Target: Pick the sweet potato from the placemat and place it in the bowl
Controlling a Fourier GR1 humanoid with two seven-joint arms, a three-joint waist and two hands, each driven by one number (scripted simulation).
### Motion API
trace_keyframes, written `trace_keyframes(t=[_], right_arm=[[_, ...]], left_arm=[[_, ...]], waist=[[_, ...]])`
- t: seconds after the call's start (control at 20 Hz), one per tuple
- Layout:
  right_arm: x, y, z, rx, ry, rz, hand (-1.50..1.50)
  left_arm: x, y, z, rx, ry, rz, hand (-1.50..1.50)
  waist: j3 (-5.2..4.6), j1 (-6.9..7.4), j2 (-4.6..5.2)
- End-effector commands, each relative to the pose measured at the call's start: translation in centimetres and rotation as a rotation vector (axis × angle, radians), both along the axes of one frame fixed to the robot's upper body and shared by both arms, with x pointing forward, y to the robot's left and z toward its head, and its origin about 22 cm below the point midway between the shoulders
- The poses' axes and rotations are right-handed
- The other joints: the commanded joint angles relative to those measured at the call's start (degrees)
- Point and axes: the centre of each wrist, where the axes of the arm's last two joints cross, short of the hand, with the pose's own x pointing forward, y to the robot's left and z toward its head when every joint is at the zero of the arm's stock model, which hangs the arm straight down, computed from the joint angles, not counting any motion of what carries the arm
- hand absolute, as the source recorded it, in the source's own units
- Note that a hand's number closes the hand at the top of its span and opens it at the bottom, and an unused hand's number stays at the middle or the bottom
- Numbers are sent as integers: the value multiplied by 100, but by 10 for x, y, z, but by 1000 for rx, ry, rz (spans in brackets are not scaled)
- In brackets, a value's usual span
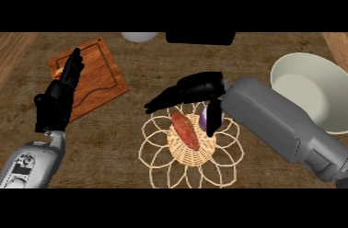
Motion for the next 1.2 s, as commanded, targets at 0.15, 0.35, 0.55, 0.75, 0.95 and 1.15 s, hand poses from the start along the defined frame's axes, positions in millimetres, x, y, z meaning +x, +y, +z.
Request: trace_keyframes(t=[0.15, 0.35, 0.55, 0.75, 0.95, 1.15], right_arm=[[12, 8, -18, -175, -2, 157, -150], [11, 16, -42, -207, -21, 145, -150], [8, 37, -45, -197, -19, 168, -150], [2, 48, -66, -205, -5, 157, -150], [-4, 38, -87, -192, 0, 173, -150], [-2, 20, -104, -216, 0, 173, -150]], left_arm=[[2, -9, -5, 8, -4, 16, 0], [-3, 5, 8, 18, 0, 40, 0], [-3, 10, -2, 21, -8, 45, 0], [-5, 10, 9, 11, 6, 35, 0], [-6, 26, -8, 2, 5, 47, 0], [-3, 5, 1, 2, 9, 23, 0]], waist=[[-3, -125, -22], [-2, -148, -47], [-4, -197, -58], [-3, -194, -66], [-6, -233, -62], [-1, -160, -13]])
